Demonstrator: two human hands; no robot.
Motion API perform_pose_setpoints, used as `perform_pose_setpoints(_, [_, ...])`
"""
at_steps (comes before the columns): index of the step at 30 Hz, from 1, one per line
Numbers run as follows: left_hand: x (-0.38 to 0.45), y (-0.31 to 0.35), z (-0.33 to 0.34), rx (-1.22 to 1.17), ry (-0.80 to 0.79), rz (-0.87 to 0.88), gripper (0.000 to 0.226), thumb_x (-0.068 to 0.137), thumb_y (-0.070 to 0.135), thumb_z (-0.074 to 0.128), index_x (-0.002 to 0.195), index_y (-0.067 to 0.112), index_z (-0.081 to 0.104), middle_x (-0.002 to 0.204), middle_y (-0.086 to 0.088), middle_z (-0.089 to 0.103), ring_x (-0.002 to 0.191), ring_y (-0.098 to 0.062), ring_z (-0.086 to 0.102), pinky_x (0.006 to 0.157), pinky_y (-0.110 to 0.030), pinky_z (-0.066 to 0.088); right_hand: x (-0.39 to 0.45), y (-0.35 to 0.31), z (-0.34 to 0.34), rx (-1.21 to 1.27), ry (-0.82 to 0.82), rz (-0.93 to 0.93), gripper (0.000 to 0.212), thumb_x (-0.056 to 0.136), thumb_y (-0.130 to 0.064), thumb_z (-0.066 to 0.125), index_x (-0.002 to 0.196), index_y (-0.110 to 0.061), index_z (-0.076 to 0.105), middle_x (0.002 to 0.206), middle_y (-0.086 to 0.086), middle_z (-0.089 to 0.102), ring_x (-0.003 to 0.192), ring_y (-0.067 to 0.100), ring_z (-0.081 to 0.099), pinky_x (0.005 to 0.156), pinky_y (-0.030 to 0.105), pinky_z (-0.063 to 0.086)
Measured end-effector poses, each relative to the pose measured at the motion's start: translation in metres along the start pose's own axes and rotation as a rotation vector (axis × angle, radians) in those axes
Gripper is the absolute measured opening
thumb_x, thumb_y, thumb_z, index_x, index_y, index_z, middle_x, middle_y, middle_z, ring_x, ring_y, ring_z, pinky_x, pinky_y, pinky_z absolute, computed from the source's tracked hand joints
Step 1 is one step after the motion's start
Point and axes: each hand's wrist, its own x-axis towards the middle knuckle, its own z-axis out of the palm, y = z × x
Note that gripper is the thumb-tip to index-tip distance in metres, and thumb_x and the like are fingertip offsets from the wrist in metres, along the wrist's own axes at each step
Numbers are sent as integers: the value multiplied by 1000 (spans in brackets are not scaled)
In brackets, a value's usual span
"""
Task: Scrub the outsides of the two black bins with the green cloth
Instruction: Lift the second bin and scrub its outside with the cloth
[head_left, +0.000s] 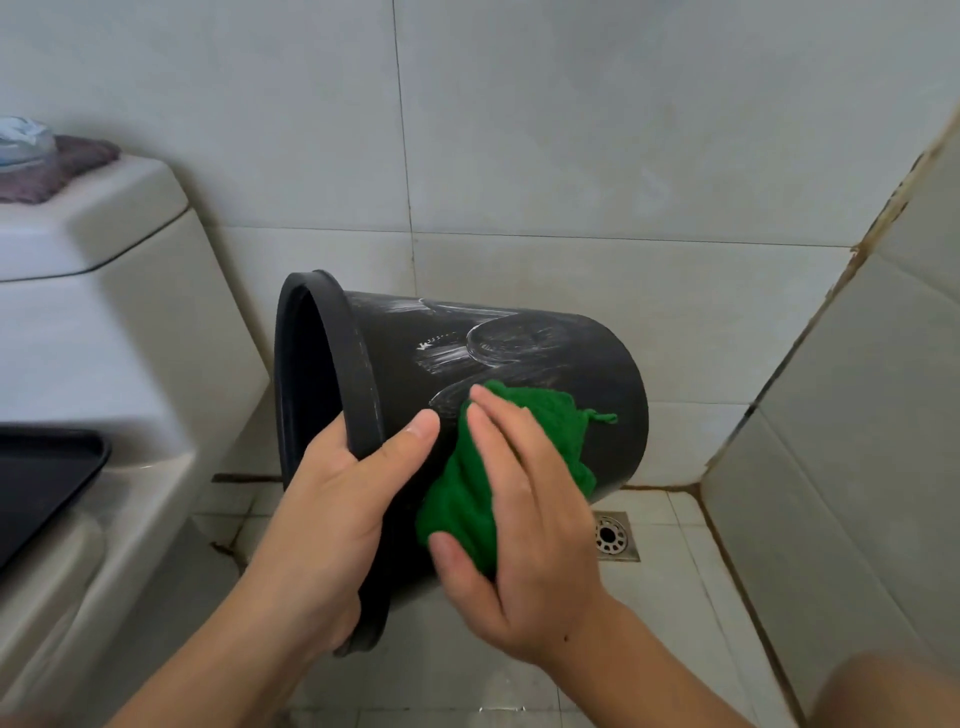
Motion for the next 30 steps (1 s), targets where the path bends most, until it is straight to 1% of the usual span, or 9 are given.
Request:
perform_pose_setpoints(4, [-1, 4, 2, -65, 7, -40, 37, 79, 18, 63, 116, 12, 69, 111, -10, 75, 102, -27, 72, 75, -30, 60, 3, 22, -8, 46, -36, 74, 72, 96, -54, 48, 137, 5, 40, 142, 20, 47, 136, 25, 45, 112, 32, 38])
perform_pose_setpoints(9, [-2, 16, -4, -69, 43, -57, 31, 74, 16, 67, 103, 17, 74, 104, -7, 77, 94, -24, 75, 68, -26, 60, 10, 34, -12, -71, 139, 313, 71, 90, -68, 48, 136, -14, 49, 129, 9, 56, 118, 21, 54, 95, 41, 49])
perform_pose_setpoints(12, [-4, 22, -4, -66, 51, -81, 25, 67, 15, 74, 91, 18, 79, 100, -8, 78, 87, -23, 76, 63, -25, 60, 13, 29, -18, -165, 76, 261, 62, 94, -67, 37, 136, -22, 48, 130, 12, 55, 117, 22, 53, 89, 37, 51])
perform_pose_setpoints(16, [-4, 28, -7, -95, 80, -124, 23, 70, 23, 60, 78, 15, 80, 91, -10, 78, 75, -22, 77, 54, -25, 58, 20, 34, -38, -163, -244, 107, 71, 94, -53, 37, 149, -9, 34, 156, 16, 29, 140, 26, 34, 109, 35, 34])
perform_pose_setpoints(20, [-5, 36, -12, -64, 35, -167, 16, 69, 19, 66, 73, 16, 81, 87, -13, 78, 69, -23, 76, 52, -27, 58, 24, 44, -51, -236, -345, -133, 68, 91, -49, 45, 145, -7, 40, 157, 17, 28, 149, 31, 19, 119, 52, 21])
perform_pose_setpoints(22, [-5, 36, -16, -49, -7, -192, 13, 69, 11, 72, 77, 14, 81, 90, -15, 78, 71, -24, 76, 54, -28, 59, 24, 47, -51, -210, -260, -237, 59, 93, -53, 48, 129, -8, 56, 143, 17, 50, 143, 32, 35, 117, 52, 27])
perform_pose_setpoints(25, [-4, 35, -19, -77, -20, -212, 23, 69, 20, 62, 79, 12, 81, 90, -16, 77, 71, -25, 76, 55, -28, 59, 24, 49, -49, -161, -105, -292, 50, 90, -54, 58, 105, -7, 59, 96, 17, 69, 103, 30, 62, 103, 45, 46])
perform_pose_setpoints(27, [-4, 34, -17, -52, -27, -205, 20, 69, 17, 63, 78, 14, 81, 89, -15, 78, 71, -24, 76, 55, -27, 59, 24, 47, -49, -206, -50, -313, 45, 87, -52, 64, 95, -8, 56, 78, 13, 64, 79, 27, 57, 87, 41, 53])
perform_pose_setpoints(30, [-2, 37, -16, -62, 9, -193, 15, 65, 10, 71, 77, 12, 80, 85, -14, 77, 66, -23, 75, 54, -27, 59, 26, 38, -55, -227, -10, -321, 41, 89, -49, 66, 92, -9, 55, 71, 12, 60, 70, 24, 51, 63, 32, 47])
